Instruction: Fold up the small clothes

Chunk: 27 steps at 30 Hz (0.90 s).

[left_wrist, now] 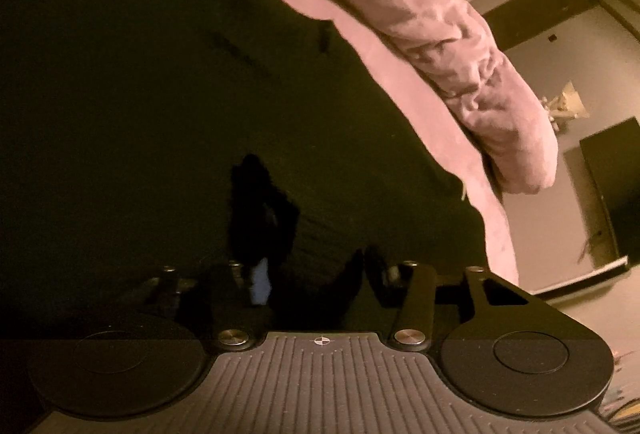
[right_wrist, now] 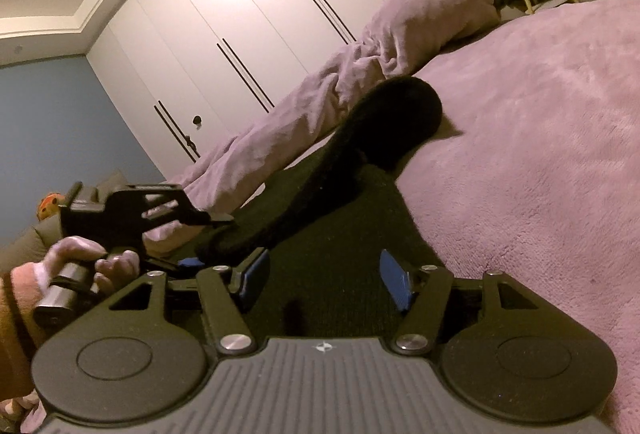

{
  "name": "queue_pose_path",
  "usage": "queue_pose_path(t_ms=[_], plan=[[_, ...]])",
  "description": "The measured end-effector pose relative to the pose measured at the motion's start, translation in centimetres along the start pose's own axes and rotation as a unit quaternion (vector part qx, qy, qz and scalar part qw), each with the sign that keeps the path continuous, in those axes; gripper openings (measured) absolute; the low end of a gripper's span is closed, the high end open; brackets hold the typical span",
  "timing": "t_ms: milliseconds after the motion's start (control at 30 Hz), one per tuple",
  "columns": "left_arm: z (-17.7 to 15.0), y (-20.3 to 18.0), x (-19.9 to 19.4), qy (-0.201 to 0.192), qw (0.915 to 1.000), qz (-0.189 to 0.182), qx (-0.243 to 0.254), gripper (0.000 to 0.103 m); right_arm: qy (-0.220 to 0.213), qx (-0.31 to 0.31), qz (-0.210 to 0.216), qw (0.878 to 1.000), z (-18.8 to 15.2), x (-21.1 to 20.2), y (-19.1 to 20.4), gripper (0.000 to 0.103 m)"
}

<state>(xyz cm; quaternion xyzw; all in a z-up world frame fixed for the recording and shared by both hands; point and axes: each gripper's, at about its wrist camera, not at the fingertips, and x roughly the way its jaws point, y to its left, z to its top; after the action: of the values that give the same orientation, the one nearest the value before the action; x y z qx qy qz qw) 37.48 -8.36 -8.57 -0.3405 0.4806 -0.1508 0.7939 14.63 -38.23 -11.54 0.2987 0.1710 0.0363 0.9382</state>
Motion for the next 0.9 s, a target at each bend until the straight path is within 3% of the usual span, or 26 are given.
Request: queue_pose_path(t_ms=[133,300,400,500,567,667,733,767,833,900], plan=[[0.8,0.2,0.5,-0.001,0.9998,0.004,-0.019,0.023,-0.001,-0.003,-0.002,1.000,-0.1,-0.1,0.2,0.061],[1.6,-3.0,-1.7,-0.045,0.9952,0.023,0.083,0.020,0.000,-0.004,-0.004,1.000,-0.1,-0.1,0.3,0.061],[3.0,-4.9,-4.4,-0.093,0.9846,0.040,0.142,0.020,0.001,-0.007,-0.006,1.000,-0.1,-0.1,0.3,0.061],[4.5,-5.7,-6.9,-0.145,0.9670,0.080,0.194,0.021,0.002,-0.010,-0.008,1.000,-0.1,-0.1,0.4,0.061],[5.2,-5.1,-8.1,-0.159,0.9618,0.100,0.199,0.021,0.002,-0.012,-0.010,1.000,-0.1,-0.1,0.5,0.061],[5.4,-2.7,-8.7,-0.169,0.9562,0.138,0.195,0.029,0.002,-0.016,-0.013,1.000,-0.1,0.0,0.6,0.061],[5.2,-0.5,-8.4,-0.170,0.9531,0.163,0.190,0.042,0.003,-0.019,-0.015,1.000,-0.1,0.0,0.7,0.061],[5.2,0.3,-8.1,-0.165,0.9558,0.163,0.181,0.044,0.003,-0.021,-0.016,1.000,-0.2,0.1,0.7,0.061],[5.4,2.3,-7.3,-0.134,0.9678,0.154,0.148,0.065,0.004,-0.024,-0.019,1.000,-0.2,0.1,0.9,0.061],[5.5,3.6,-6.5,-0.116,0.9741,0.149,0.125,0.066,0.005,-0.027,-0.021,0.999,-0.2,0.2,1.0,0.061]])
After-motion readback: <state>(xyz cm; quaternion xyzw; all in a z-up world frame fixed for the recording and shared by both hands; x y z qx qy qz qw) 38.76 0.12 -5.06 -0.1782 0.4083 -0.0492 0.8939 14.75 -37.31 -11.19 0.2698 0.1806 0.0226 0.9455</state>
